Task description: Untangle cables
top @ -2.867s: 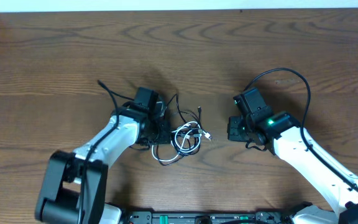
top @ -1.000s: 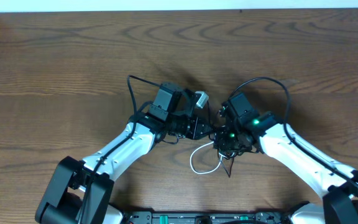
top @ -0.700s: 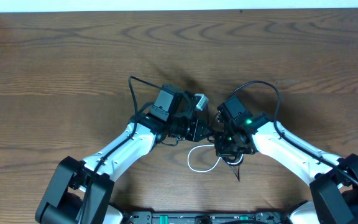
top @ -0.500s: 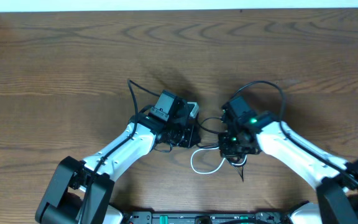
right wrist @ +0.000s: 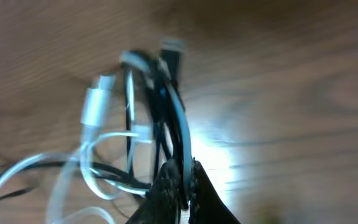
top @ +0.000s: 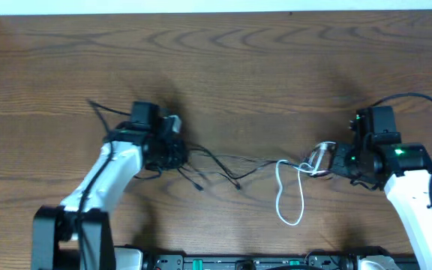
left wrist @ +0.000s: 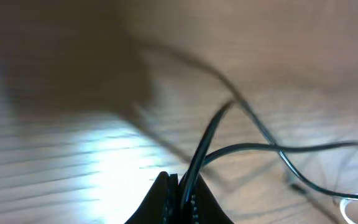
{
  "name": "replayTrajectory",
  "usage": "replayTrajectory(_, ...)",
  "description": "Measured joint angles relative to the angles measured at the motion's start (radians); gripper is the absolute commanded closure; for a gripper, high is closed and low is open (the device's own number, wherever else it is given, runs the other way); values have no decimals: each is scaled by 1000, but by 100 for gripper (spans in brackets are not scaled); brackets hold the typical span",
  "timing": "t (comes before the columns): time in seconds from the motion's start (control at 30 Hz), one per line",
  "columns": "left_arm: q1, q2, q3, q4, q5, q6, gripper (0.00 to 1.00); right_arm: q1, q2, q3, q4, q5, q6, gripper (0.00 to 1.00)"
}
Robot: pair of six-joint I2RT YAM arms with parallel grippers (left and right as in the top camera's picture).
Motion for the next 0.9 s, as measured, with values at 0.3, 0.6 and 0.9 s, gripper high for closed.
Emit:
replayTrajectory(0.3, 190, -230, 0, -3, 8, 4, 75, -105, 0, 0, 18, 51, 26, 99)
replayTrajectory(0.6, 134, -269, 0, 16, 150, -35, 44, -90, 0, 0, 169, -600, -312, 99)
replayTrajectory(0.9, -126, -269, 0, 120, 183, -35, 42, -44, 0, 0, 175, -647, -373, 81)
